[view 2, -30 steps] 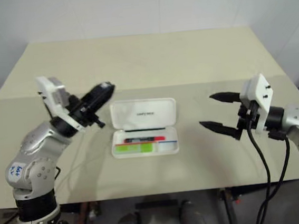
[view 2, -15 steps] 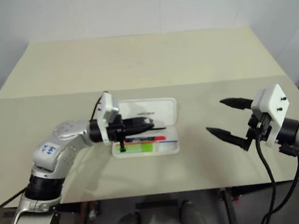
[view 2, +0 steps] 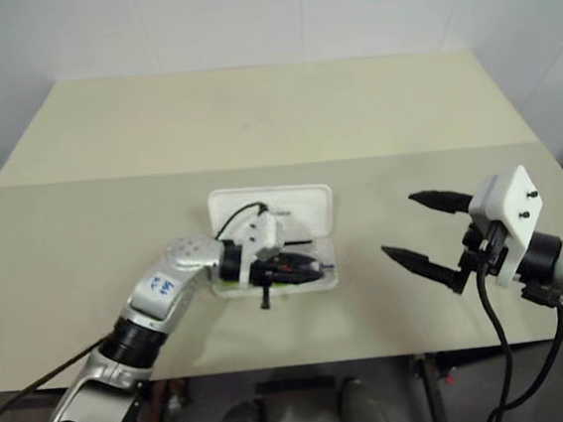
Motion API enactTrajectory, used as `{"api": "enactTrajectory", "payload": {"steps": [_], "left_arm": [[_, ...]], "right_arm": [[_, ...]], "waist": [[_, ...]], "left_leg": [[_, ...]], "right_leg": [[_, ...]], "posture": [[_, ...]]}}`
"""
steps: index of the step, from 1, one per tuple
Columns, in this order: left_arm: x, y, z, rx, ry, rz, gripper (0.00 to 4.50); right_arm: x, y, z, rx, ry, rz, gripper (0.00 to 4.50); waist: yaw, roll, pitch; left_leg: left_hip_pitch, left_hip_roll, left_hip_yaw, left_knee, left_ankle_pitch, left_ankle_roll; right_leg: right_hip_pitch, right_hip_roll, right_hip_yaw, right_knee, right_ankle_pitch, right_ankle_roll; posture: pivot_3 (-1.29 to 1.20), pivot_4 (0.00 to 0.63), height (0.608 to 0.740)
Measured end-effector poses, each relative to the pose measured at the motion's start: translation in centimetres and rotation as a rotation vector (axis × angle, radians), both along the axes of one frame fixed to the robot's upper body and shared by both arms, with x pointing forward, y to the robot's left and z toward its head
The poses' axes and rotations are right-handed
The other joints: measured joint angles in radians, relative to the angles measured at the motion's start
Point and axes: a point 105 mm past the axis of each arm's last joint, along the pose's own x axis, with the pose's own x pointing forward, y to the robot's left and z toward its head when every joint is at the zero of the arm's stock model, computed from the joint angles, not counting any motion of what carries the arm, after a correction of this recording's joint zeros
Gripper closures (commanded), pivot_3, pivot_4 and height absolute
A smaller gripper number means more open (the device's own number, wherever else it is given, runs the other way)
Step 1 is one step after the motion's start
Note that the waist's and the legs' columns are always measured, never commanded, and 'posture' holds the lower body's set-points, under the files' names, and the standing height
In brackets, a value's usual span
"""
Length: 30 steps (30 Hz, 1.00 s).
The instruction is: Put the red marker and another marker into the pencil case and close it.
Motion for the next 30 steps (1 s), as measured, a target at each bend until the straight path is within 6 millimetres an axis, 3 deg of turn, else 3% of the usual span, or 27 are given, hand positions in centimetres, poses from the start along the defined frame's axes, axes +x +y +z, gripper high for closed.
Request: {"api": "enactTrajectory", "payload": {"steps": [14,30], "left_arm": [[0.6,0.2,-1.8,0.051,-0.020,0.006,4.17],[1.3,-2.1,-1.9,0.027,-0.040,-0.018,4.17]], "right_arm": [[-0.1,0.4,0.4,0.022,-0.015,-0.003,0.00],[-0.3,0.6,0.4,0.022,-0.023,-0.014,0.00]], "waist": [[0.001,0.000,0.000],[0.025,0.000,0.000]], "left_leg": [[0.000,0.000,0.000,0.000,0.000,0.000],[0.000,0.000,0.000,0.003,0.001,0.001]], "right_leg": [[0.000,0.000,0.000,0.000,0.000,0.000],[0.001,0.000,0.000,0.000,0.000,-0.001]], "posture": [[0.00,0.150,0.740],[0.00,0.150,0.740]]}}
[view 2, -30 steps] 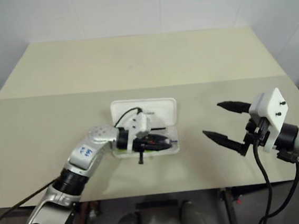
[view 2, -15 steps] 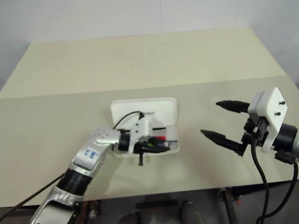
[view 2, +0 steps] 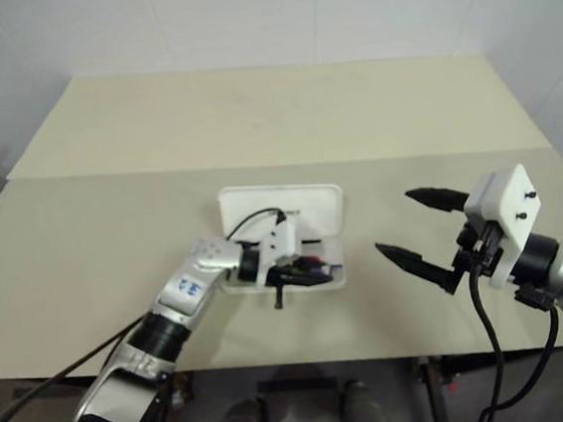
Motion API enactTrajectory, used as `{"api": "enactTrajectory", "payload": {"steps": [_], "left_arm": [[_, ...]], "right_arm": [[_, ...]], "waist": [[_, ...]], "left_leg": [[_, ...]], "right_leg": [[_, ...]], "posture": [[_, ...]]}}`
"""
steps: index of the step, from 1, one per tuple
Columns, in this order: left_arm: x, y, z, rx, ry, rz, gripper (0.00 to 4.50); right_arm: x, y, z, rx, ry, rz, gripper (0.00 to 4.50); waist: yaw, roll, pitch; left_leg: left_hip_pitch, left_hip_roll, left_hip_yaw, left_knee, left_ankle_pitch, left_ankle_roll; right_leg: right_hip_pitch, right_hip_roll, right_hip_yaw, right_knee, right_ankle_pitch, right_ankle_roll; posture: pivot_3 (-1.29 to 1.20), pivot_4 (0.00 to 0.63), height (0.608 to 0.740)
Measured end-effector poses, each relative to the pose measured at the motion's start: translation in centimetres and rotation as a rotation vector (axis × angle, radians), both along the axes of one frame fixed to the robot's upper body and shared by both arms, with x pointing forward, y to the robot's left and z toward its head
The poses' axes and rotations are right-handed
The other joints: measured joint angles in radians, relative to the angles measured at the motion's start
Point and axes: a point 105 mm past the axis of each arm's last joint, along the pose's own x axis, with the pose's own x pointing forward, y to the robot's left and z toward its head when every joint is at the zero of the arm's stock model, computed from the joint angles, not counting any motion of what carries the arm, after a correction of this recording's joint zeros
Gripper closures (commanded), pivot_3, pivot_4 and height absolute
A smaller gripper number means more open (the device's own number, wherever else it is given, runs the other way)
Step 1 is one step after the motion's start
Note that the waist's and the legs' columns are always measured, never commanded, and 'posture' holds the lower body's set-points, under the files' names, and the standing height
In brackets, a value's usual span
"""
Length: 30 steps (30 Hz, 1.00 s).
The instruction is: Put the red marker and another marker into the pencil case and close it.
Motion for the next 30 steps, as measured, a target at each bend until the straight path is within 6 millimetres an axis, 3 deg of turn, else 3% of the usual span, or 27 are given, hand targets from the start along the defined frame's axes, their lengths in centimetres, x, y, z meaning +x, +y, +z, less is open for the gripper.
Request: {"api": "enactTrajectory", "payload": {"steps": [10,22,27,30], "left_arm": [[0.4,-1.0,0.0,0.000,-0.014,-0.012,4.17],[0.5,-0.9,0.0,-0.004,-0.010,-0.013,0.18],[-0.5,-0.5,0.3,-0.006,0.024,-0.057,0.08],[-2.3,0.6,1.1,-0.015,0.058,-0.135,0.08]], "right_arm": [[0.1,-0.1,0.1,0.003,-0.006,-0.016,0.00],[0.0,0.1,0.2,0.006,-0.009,-0.009,0.00],[0.0,0.2,0.2,0.007,-0.011,-0.005,0.00],[0.1,0.3,0.3,0.009,-0.015,0.000,0.00]], "waist": [[0.000,0.000,0.000],[0.000,0.000,0.000],[-0.003,0.000,0.000],[-0.005,0.000,0.000]], "left_leg": [[0.000,0.000,0.000,0.000,0.000,0.000],[0.000,0.000,0.000,0.000,0.000,0.000],[0.000,0.000,0.000,-0.001,0.000,0.000],[0.001,0.000,0.000,-0.003,0.000,0.000]], "right_leg": [[0.000,0.000,0.000,0.000,0.000,0.001],[0.000,0.000,0.000,0.000,0.000,0.000],[0.000,0.000,0.000,0.000,0.000,0.001],[0.000,0.000,0.000,0.002,0.001,0.001]], "posture": [[0.00,0.150,0.740],[0.00,0.150,0.740],[0.00,0.150,0.740],[0.00,0.150,0.740]]}}
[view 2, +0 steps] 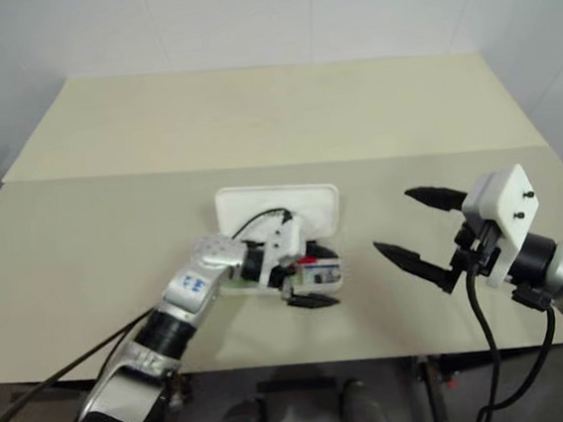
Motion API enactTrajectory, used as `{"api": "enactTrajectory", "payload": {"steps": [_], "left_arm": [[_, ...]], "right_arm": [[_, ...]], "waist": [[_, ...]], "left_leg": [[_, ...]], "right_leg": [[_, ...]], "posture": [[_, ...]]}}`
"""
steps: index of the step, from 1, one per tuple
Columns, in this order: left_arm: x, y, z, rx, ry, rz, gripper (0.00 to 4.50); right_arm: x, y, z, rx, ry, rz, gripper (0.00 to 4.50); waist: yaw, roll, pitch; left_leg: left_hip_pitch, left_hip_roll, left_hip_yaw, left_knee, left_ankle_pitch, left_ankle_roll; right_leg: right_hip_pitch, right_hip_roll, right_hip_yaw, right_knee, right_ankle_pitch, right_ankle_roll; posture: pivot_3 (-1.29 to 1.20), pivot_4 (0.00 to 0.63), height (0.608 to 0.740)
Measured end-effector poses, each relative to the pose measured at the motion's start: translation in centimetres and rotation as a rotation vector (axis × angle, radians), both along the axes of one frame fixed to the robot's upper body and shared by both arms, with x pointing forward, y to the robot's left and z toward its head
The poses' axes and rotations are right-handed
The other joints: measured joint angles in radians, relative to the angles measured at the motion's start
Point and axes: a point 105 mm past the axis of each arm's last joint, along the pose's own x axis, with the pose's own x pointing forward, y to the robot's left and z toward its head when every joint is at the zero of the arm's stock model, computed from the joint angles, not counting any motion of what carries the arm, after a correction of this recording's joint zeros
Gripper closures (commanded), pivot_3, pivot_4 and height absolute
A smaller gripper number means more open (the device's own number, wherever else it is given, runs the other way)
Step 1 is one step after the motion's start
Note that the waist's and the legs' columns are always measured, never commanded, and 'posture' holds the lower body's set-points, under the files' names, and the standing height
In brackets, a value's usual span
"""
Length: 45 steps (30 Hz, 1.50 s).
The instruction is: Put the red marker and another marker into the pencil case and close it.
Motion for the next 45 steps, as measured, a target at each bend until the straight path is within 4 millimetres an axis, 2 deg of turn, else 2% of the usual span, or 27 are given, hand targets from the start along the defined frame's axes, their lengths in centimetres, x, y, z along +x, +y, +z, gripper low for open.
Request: {"api": "enactTrajectory", "payload": {"steps": [3,8,10,15,19,22,26,29,33,38,40,42,45], "left_arm": [[-0.6,1.6,1.2,-0.070,0.016,0.037,0.08],[0.6,5.1,4.6,-0.243,-0.014,0.231,0.08],[1.5,6.9,5.8,-0.307,-0.047,0.315,0.08],[2.8,12.1,7.6,-0.298,-0.147,0.451,0.08],[3.6,15.4,7.8,-0.277,-0.165,0.530,0.08],[3.7,16.5,8.1,-0.270,-0.191,0.531,0.68],[4.2,18.3,8.9,-0.268,-0.215,0.575,2.02],[4.2,18.3,9.1,-0.274,-0.220,0.570,3.17],[4.2,18.4,9.1,-0.278,-0.224,0.575,4.45],[5.4,19.1,9.0,-0.307,-0.227,0.645,4.45],[6.7,19.1,9.5,-0.343,-0.248,0.710,4.45],[8.8,19.4,10.3,-0.423,-0.259,0.832,4.45],[10.6,20.1,10.1,-0.442,-0.249,0.947,4.45]], "right_arm": [[0.2,0.3,0.0,0.008,-0.001,0.013,0.00],[0.4,0.5,-0.3,0.024,0.010,0.023,0.00],[0.9,0.5,0.3,0.028,-0.027,0.034,0.00],[1.0,0.2,-0.2,0.005,-0.013,0.091,0.00],[0.7,-0.1,-0.7,-0.074,0.022,0.159,0.00],[0.6,-0.3,-0.9,-0.097,0.053,0.200,0.00],[0.8,-0.4,-0.9,-0.119,0.061,0.235,0.00],[1.1,-0.6,-0.9,-0.134,0.054,0.232,0.00],[1.1,-0.8,-1.0,-0.145,0.054,0.233,0.00],[1.2,-1.0,-1.0,-0.157,0.055,0.224,0.00],[1.3,-1.0,-1.0,-0.159,0.055,0.220,0.00],[1.4,-1.0,-0.9,-0.165,0.047,0.217,0.00],[1.4,-1.0,-0.9,-0.168,0.047,0.214,0.00]], "waist": [[0.000,0.000,0.000],[0.001,0.000,0.000],[0.000,0.000,0.000],[-0.005,0.001,0.000],[-0.009,0.001,0.000],[-0.009,0.001,0.000],[-0.021,0.001,0.000],[-0.022,0.001,0.000],[-0.022,0.001,0.000],[-0.022,0.001,0.000],[-0.021,0.001,0.000],[-0.015,0.001,0.000],[-0.019,0.001,0.000]], "left_leg": [[0.000,0.000,0.000,0.000,0.000,0.000],[0.000,0.000,0.000,0.001,0.000,0.000],[0.000,0.000,0.000,0.003,0.000,0.000],[0.001,0.000,0.000,0.002,0.000,0.000],[0.001,0.000,0.000,0.000,0.000,0.000],[0.000,0.000,0.000,0.000,0.000,0.000],[0.001,0.000,0.000,0.000,0.000,0.000],[0.001,0.000,0.000,-0.001,0.000,0.000],[0.001,0.000,0.000,-0.001,0.000,0.000],[0.001,0.000,0.000,-0.001,0.000,0.000],[0.001,0.000,0.000,0.000,0.000,0.000],[0.000,0.000,-0.001,0.001,0.000,0.000],[0.000,0.000,-0.001,0.000,0.000,0.000]], "right_leg": [[0.000,0.000,0.000,0.001,0.000,0.000],[0.000,0.000,0.000,0.001,0.000,0.000],[0.000,0.000,0.000,0.001,-0.001,-0.001],[0.000,0.000,0.000,0.001,-0.001,-0.002],[0.000,0.000,-0.001,0.001,-0.001,-0.001],[0.000,0.000,-0.001,0.001,0.000,0.000],[0.000,0.000,-0.001,0.001,0.000,0.000],[0.000,0.000,-0.001,0.001,0.001,0.002],[-0.001,0.000,-0.001,0.002,0.005,0.009],[-0.001,0.000,-0.001,0.002,0.004,0.009],[-0.001,0.000,-0.001,0.002,0.005,0.009],[-0.001,0.000,-0.002,0.003,0.005,0.010],[-0.001,-0.001,-0.001,0.002,0.006,0.011]], "posture": [[0.00,0.150,0.740],[0.00,0.150,0.740],[0.00,0.150,0.740],[0.00,0.150,0.740],[0.00,0.150,0.740],[0.00,0.150,0.740],[0.00,0.150,0.740],[0.00,0.150,0.740],[0.00,0.150,0.740],[0.00,0.150,0.740],[0.00,0.150,0.740],[0.00,0.150,0.740],[0.00,0.150,0.740]]}}
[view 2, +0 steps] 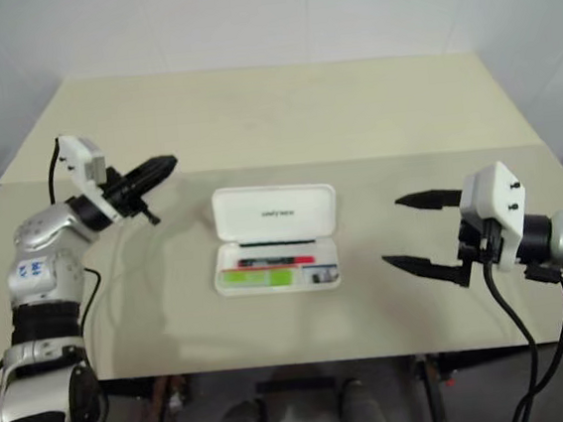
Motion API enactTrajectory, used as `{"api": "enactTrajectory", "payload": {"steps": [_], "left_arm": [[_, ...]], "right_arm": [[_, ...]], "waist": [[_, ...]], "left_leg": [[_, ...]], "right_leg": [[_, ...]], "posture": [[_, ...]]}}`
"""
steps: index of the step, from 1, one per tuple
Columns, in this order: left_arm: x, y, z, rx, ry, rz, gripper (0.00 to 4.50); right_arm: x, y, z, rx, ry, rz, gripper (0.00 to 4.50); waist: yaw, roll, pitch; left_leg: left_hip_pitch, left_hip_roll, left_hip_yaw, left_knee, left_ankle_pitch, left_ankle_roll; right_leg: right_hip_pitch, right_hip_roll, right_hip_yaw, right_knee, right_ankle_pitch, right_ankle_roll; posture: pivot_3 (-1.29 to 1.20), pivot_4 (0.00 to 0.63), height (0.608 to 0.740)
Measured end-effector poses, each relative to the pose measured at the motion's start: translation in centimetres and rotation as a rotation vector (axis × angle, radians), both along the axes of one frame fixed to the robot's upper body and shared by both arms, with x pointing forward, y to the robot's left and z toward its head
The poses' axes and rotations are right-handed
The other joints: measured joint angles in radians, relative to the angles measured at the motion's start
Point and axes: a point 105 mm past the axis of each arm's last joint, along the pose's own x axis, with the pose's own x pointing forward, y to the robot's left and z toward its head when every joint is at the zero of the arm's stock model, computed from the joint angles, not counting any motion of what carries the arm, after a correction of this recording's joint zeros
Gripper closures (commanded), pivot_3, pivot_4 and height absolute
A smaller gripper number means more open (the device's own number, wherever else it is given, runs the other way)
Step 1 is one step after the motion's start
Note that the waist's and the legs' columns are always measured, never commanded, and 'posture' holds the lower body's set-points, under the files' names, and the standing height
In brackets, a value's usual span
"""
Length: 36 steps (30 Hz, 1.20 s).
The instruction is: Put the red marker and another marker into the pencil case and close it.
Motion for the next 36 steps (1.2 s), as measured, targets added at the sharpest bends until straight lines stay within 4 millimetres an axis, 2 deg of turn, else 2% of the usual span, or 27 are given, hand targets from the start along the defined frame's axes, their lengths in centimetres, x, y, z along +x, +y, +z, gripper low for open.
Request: {"api": "enactTrajectory", "payload": {"steps": [7,10,20,25,31,36], "left_arm": [[1.5,-1.3,-4.8,0.045,0.169,0.020,4.45],[1.5,-2.9,-5.5,0.067,0.198,-0.043,4.45],[0.1,-4.5,-5.4,0.067,0.222,-0.235,4.45],[-1.7,-5.2,-3.8,0.093,0.159,-0.379,4.45],[-4.1,-5.1,-4.1,0.163,0.182,-0.509,4.45],[-5.4,-6.1,-4.3,0.241,0.204,-0.617,4.45]], "right_arm": [[0.0,0.1,0.1,-0.004,-0.009,-0.008,0.00],[-0.1,0.3,0.2,-0.007,-0.020,-0.008,0.00],[-0.1,0.4,0.3,-0.003,-0.032,-0.022,0.00],[-0.2,0.7,0.4,0.007,-0.045,-0.023,0.00],[-0.1,0.8,0.3,0.017,-0.047,-0.032,0.00],[-0.1,0.8,0.3,0.021,-0.047,-0.036,0.00]], "waist": [[-0.003,0.000,0.000],[-0.002,0.000,0.000],[-0.002,0.000,0.000],[-0.002,0.000,0.000],[-0.003,0.000,0.000],[-0.001,0.000,0.000]], "left_leg": [[0.000,0.000,0.000,-0.002,0.000,0.000],[0.000,0.000,0.000,-0.002,0.000,0.000],[0.000,0.000,0.000,-0.002,0.000,0.000],[0.000,0.000,0.000,-0.002,0.000,0.000],[0.000,0.000,0.000,-0.001,0.000,0.000],[0.000,0.000,0.000,-0.001,0.000,0.000]], "right_leg": [[-0.001,0.000,0.000,0.000,0.000,0.000],[-0.001,0.000,0.000,0.000,0.000,0.000],[-0.001,0.000,0.000,0.000,0.000,0.000],[-0.001,0.000,0.000,0.000,-0.001,0.000],[-0.001,0.000,0.000,0.001,-0.001,-0.001],[-0.001,0.000,0.000,0.001,-0.001,-0.001]], "posture": [[0.00,0.150,0.740],[0.00,0.150,0.740],[0.00,0.150,0.740],[0.00,0.150,0.740],[0.00,0.150,0.740],[0.00,0.150,0.740]]}}
